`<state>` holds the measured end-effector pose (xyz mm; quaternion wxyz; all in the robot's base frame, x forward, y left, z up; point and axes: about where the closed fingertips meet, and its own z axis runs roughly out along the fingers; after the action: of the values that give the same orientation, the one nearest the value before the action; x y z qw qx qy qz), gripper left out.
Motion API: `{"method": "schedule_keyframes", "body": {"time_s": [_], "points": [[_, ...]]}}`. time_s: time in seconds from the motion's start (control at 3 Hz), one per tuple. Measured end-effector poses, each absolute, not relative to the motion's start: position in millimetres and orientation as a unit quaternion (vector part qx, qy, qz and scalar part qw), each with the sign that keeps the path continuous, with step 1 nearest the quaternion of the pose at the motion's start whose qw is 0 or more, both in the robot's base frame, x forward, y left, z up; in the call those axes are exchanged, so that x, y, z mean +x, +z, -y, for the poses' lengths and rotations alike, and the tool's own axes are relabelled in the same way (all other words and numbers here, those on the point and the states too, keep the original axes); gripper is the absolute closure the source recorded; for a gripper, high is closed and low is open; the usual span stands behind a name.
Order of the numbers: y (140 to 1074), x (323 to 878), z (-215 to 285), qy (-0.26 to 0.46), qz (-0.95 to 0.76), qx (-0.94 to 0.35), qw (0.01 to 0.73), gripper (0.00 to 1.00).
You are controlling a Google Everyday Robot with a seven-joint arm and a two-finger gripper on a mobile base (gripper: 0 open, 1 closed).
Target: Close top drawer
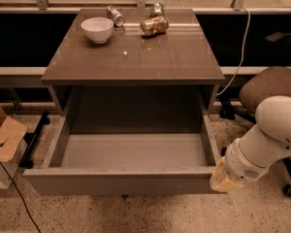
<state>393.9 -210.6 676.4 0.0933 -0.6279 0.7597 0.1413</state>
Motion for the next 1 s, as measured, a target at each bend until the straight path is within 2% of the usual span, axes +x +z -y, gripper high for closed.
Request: {"method": "schedule_keyframes", "body": {"time_s": [1.0], "points": [[667,419,199,0.133,-0.747,-0.642,0.11,1.0]]}}
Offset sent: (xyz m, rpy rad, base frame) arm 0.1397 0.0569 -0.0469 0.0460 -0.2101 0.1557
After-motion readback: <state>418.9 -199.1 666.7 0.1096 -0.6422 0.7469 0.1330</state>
